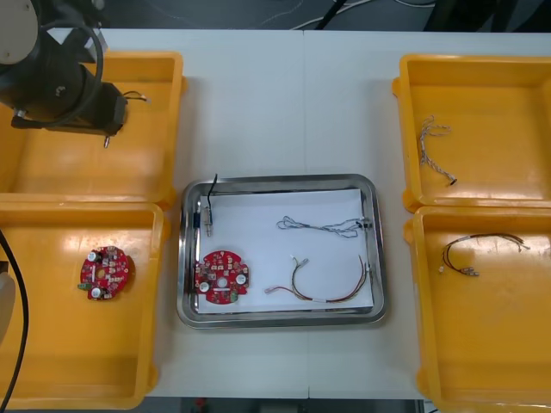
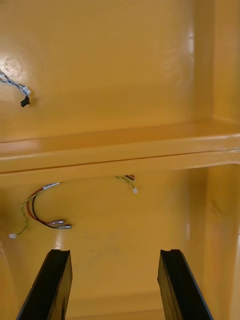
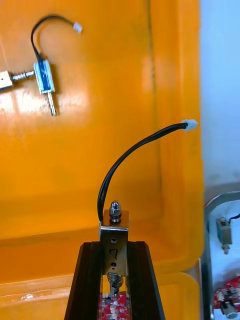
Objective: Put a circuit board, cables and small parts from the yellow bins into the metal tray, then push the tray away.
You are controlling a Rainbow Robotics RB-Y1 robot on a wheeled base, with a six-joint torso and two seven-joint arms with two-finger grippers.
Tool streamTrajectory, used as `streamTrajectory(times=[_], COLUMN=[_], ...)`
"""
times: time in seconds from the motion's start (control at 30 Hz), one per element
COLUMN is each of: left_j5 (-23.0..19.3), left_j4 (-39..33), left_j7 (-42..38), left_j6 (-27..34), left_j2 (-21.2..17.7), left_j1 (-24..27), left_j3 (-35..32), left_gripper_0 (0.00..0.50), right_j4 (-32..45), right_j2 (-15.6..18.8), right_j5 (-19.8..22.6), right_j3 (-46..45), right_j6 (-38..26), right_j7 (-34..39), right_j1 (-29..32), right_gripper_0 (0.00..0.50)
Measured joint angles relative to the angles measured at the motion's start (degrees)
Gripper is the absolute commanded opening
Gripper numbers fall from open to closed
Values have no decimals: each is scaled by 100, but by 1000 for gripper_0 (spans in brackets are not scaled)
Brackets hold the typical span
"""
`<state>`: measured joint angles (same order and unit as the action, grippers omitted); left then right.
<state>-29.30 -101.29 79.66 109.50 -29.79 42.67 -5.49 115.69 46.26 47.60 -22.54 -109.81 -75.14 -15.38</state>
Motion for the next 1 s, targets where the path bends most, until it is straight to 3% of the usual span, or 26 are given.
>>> streamTrajectory(times=[0.2,0.4,0.77,1.0], left_j5=[-357,-353,308,542], left_j4=[-505,-919,-1073,-1073], left_j7=[-1404,-2753,-2821,-2830], left_j6=[10,12,13,13], left_j2=[-2,4,386,813], left_j1=[0,-4,-199,-403], left_j3=[39,499,1843,2260], left_gripper_0=[0,0,0,0], right_j4=[31,615,912,1093], right_j2=[-206,-342,-387,-387], right_j5=[53,37,26,32], right_j3=[-1,-3,-113,-121], right_j6=[0,0,0,0], right_j7=[-1,-1,-1,-2], right_j1=[84,427,796,810], right_gripper_0=[500,500,500,500])
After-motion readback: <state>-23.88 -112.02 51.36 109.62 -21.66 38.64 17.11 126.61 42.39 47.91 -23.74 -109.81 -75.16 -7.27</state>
